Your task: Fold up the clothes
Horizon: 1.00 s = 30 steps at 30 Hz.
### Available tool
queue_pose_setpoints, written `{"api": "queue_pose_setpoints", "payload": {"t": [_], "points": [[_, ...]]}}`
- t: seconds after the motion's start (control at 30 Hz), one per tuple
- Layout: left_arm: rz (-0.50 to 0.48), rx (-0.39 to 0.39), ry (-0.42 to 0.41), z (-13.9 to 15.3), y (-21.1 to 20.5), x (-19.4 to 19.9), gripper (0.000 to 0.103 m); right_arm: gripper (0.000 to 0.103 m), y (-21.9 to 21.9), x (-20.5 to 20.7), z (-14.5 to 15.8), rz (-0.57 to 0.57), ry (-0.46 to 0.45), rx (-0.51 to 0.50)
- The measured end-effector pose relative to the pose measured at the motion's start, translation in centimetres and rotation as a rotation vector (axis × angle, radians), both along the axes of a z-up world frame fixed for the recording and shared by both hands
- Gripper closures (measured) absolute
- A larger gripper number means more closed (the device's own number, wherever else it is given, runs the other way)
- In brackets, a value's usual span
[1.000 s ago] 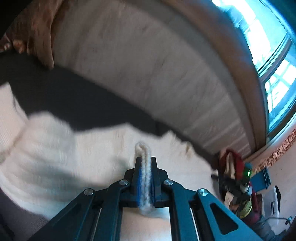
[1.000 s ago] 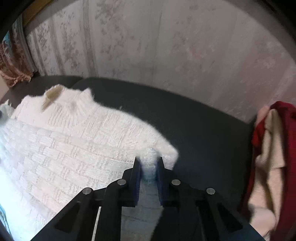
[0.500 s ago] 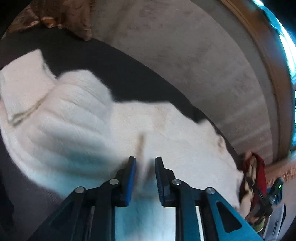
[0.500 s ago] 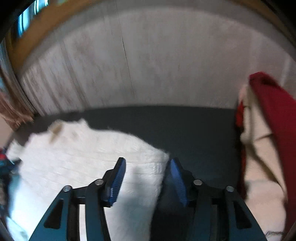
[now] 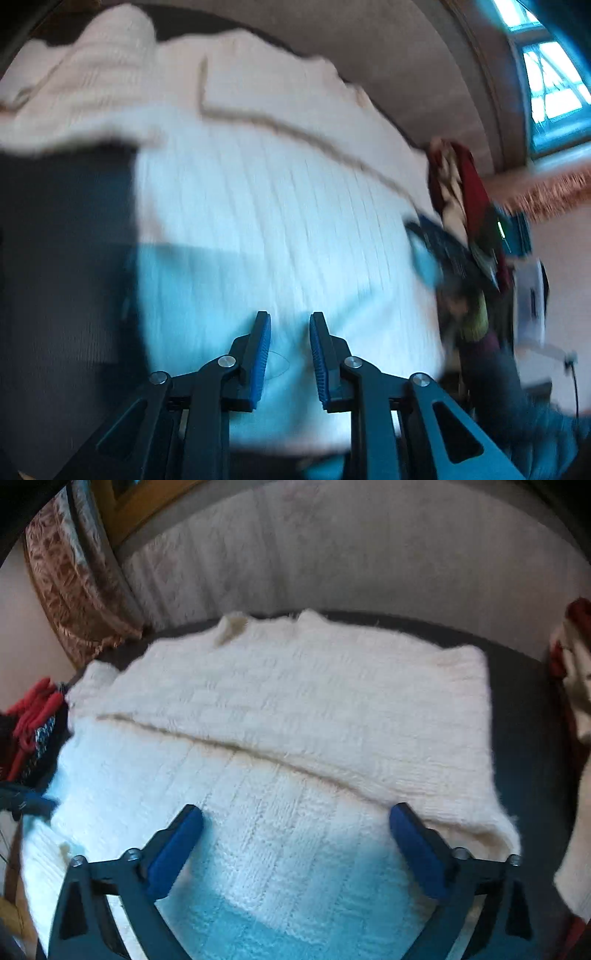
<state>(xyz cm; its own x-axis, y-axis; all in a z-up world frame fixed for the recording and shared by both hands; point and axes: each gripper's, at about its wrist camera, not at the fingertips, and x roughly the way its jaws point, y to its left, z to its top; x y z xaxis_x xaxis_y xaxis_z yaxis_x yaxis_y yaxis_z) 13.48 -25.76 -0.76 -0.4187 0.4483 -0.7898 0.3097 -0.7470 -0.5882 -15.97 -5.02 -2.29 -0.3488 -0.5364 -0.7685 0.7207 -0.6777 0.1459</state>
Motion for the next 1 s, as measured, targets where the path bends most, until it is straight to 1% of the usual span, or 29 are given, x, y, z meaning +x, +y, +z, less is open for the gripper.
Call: {"api": "queue_pose_setpoints", "payload": {"t": [0.1, 0.13, 0.17, 0.23, 0.33, 0.43, 0.5, 0.6, 0.63, 0.67, 0.77, 0.87, 0.93, 1.0], "points": [[-0.113, -0.031, -0.073, 0.4, 2.0, 3.9, 0.085, 0.000, 1.7, -0.2, 0.2, 0.000, -0.010, -0.013], [-0.136, -0.074, -0.108, 0.7, 2.4, 5.6, 0.085, 0.000, 2.1, -0.4, 0.2, 0.001, -0.012, -0.019], [-0.145, -0.099, -0.138, 1.0, 2.6, 7.4, 0.085, 0.000, 2.7, -0.5, 0.3, 0.000, -0.016, -0.026], [-0.086, -0.109, -0.140, 1.8, 2.1, 9.9, 0.085, 0.000, 3.6, -0.3, 0.5, -0.003, -0.017, -0.029], [0.102, -0.057, -0.030, 2.6, 0.4, 11.8, 0.085, 0.000, 4.0, -0.1, 0.4, -0.003, -0.009, -0.021], [0.265, -0.006, 0.111, 2.7, 0.0, 10.6, 0.084, 0.000, 1.3, -0.8, -0.1, 0.001, -0.002, -0.007], [0.341, 0.012, 0.185, 2.7, 0.2, 8.4, 0.084, 0.000, 0.7, -0.7, -0.1, -0.002, -0.001, 0.005], [0.369, 0.034, 0.290, 3.8, 0.9, 2.9, 0.084, 0.000, 1.3, 0.0, 0.0, -0.006, 0.015, 0.028], [0.362, 0.031, 0.311, 4.2, 1.3, 0.8, 0.084, 0.000, -0.4, -0.1, -0.3, -0.007, 0.019, 0.031], [0.346, 0.023, 0.322, 4.6, 1.8, -1.1, 0.084, 0.000, -0.9, -0.2, -0.4, -0.007, 0.017, 0.030], [0.297, -0.058, 0.350, 6.2, 2.4, -7.0, 0.083, 0.000, -1.1, -0.3, -0.5, -0.007, 0.010, 0.010], [0.237, -0.080, 0.360, 7.2, 2.4, -13.3, 0.082, 0.000, -1.1, -0.4, -0.5, -0.008, 0.005, -0.004], [0.210, -0.060, 0.371, 7.1, 2.1, -17.7, 0.080, 0.000, -1.2, -0.4, -0.6, -0.009, 0.005, -0.009], [0.192, -0.083, 0.358, 6.5, 1.6, -21.9, 0.080, 0.000, -1.3, -0.3, -0.6, -0.010, 0.010, -0.007]]}}
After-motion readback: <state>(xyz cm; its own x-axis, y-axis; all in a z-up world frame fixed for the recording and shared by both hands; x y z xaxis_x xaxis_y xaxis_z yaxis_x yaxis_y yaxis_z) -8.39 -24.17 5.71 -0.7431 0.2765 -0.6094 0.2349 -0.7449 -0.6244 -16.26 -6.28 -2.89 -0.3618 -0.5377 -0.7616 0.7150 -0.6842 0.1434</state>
